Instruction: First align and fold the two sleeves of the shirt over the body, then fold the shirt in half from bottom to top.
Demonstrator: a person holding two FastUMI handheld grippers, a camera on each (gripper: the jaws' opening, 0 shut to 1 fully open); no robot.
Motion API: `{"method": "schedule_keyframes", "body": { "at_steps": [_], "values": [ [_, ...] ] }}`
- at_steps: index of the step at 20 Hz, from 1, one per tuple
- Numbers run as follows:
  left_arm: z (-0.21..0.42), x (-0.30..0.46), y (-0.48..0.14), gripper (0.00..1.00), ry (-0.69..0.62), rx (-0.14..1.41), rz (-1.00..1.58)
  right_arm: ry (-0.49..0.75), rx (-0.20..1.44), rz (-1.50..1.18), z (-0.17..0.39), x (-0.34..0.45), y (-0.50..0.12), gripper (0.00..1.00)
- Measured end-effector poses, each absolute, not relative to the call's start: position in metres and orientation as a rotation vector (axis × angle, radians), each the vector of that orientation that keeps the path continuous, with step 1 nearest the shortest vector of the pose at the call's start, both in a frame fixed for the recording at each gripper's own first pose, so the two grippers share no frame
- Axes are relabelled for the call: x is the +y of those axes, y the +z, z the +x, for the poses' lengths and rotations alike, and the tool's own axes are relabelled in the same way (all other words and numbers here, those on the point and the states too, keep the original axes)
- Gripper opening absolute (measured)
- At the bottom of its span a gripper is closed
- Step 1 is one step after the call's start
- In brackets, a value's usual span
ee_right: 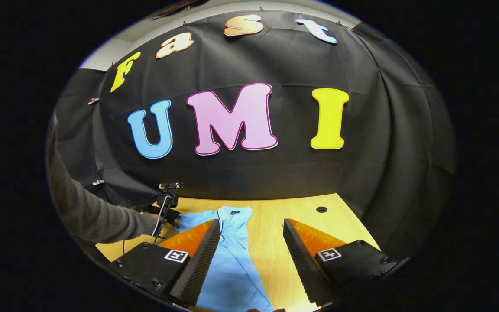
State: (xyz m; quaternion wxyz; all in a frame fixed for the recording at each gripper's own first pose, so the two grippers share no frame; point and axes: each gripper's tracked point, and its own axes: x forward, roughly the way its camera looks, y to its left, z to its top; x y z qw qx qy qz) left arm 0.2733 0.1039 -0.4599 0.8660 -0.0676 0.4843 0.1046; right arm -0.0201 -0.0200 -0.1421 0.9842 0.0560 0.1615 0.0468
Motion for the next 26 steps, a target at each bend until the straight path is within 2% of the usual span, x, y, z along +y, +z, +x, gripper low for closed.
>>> {"method": "schedule_keyframes", "body": {
  "at_steps": [4,10,14,19,26],
  "values": [
    [0.274,0.1,-0.457,0.06,0.234,0.985,-0.189,0.088,0.329,0.106,-0.027,-0.026,-0.143,0.91],
    [0.285,0.087,-0.428,0.06,0.172,0.902,-0.184,0.093,0.33,0.114,-0.03,-0.028,-0.146,0.91],
    [0.289,0.051,-0.396,0.06,0.068,0.839,-0.18,0.095,0.318,0.124,-0.03,-0.029,-0.144,0.91],
    [0.285,-0.03,-0.362,0.06,-0.125,0.771,-0.127,0.093,0.31,0.131,-0.033,-0.031,-0.144,0.91],
    [0.252,-0.129,-0.371,0.06,-0.336,0.788,-0.016,0.08,0.313,0.137,-0.039,-0.036,-0.144,0.91]
  ]
}}
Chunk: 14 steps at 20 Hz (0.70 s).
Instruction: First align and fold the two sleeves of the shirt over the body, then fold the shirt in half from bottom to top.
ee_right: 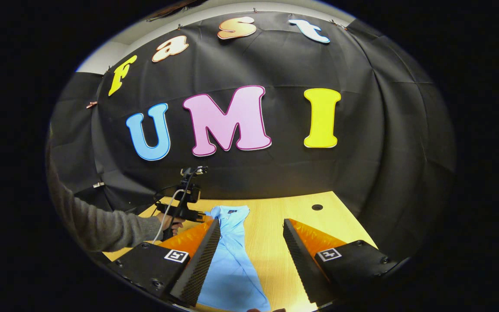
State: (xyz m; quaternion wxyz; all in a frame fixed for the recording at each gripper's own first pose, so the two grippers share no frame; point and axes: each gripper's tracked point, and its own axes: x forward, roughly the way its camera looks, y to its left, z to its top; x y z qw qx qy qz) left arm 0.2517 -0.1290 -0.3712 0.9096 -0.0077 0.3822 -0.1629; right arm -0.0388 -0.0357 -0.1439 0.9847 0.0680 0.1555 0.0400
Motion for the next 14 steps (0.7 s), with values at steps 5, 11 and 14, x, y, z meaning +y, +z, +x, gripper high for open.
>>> {"method": "schedule_keyframes", "body": {
  "at_steps": [5,11,14],
  "values": [
    [0.232,-0.158,-0.385,0.06,-0.392,0.816,0.056,0.07,0.318,0.149,-0.041,-0.043,-0.143,0.91],
    [0.226,-0.162,-0.413,0.06,-0.368,0.873,0.108,0.074,0.323,0.153,-0.044,-0.044,-0.144,0.91],
    [0.226,-0.161,-0.431,0.06,-0.355,0.905,0.143,0.075,0.335,0.151,-0.048,-0.045,-0.149,0.91]
  ]
}}
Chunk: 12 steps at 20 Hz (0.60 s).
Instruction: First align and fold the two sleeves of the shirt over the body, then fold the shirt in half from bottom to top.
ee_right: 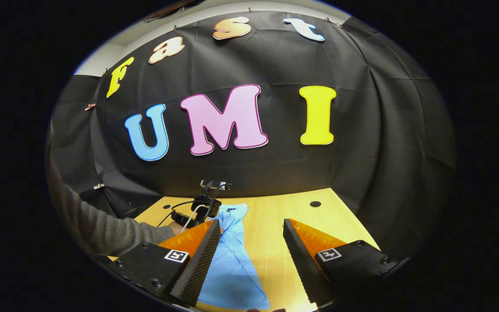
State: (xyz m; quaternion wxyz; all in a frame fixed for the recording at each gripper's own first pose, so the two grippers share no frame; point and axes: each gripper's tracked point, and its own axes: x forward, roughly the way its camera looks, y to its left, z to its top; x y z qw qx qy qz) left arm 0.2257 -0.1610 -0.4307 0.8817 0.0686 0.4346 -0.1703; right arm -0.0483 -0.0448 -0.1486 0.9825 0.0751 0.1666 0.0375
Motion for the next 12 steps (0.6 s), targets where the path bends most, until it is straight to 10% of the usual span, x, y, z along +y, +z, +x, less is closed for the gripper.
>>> {"method": "schedule_keyframes", "body": {
  "at_steps": [9,12],
  "values": [
    [0.224,-0.168,-0.444,0.27,-0.346,0.899,0.174,0.078,0.365,0.147,-0.06,-0.042,-0.159,0.91],
    [0.225,-0.171,-0.442,0.63,-0.334,0.871,0.207,0.076,0.376,0.147,-0.061,-0.04,-0.163,0.91]
  ]
}}
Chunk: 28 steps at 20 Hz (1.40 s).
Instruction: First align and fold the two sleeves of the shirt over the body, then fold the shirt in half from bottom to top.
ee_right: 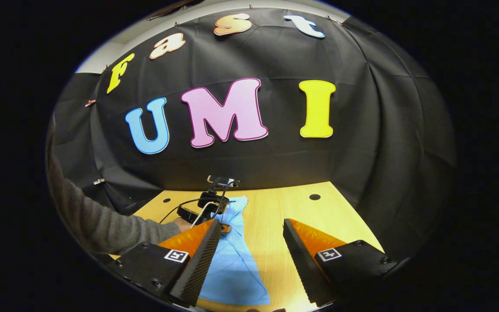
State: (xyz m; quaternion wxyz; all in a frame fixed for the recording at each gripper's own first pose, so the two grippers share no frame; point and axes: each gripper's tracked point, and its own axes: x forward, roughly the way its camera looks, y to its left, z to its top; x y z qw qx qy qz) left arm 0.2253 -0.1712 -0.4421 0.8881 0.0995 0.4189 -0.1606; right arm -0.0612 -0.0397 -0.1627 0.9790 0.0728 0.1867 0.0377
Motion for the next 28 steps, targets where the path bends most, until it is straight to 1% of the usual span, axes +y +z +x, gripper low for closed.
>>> {"method": "schedule_keyframes", "body": {
  "at_steps": [1,3,7,8,9,11,13,16,18,22,25,28],
  "values": [
    [0.223,-0.172,-0.442,0.74,-0.334,0.866,0.222,0.074,0.382,0.148,-0.062,-0.04,-0.164,0.91],
    [0.223,-0.171,-0.437,0.82,-0.323,0.836,0.249,0.073,0.396,0.152,-0.066,-0.04,-0.169,0.92],
    [0.213,-0.161,-0.409,0.86,-0.297,0.749,0.265,0.062,0.432,0.149,-0.075,-0.042,-0.18,0.92],
    [0.208,-0.157,-0.401,0.88,-0.294,0.724,0.262,0.059,0.445,0.152,-0.08,-0.043,-0.184,0.92],
    [0.2,-0.152,-0.392,0.94,-0.289,0.699,0.262,0.059,0.46,0.154,-0.084,-0.042,-0.19,0.92],
    [0.177,-0.14,-0.373,0.94,-0.286,0.666,0.254,0.067,0.49,0.149,-0.091,-0.039,-0.199,0.92],
    [0.15,-0.127,-0.355,0.94,-0.283,0.643,0.238,0.073,0.511,0.13,-0.097,-0.038,-0.208,0.95],
    [0.097,-0.101,-0.335,0.94,-0.262,0.648,0.191,0.075,0.562,0.116,-0.106,-0.039,-0.229,0.96],
    [0.06,-0.078,-0.329,0.94,-0.235,0.667,0.176,0.077,0.627,0.109,-0.116,-0.04,-0.252,0.97],
    [-0.019,-0.032,-0.356,0.94,-0.192,0.8,0.134,0.078,0.788,0.116,-0.148,-0.038,-0.304,0.98],
    [-0.064,-0.004,-0.386,0.94,-0.169,0.893,0.143,0.082,0.9,0.122,-0.165,-0.032,-0.347,0.98],
    [-0.1,0.008,-0.417,0.94,-0.177,0.983,0.148,0.088,0.989,0.08,-0.18,-0.03,-0.382,0.98]
  ]
}}
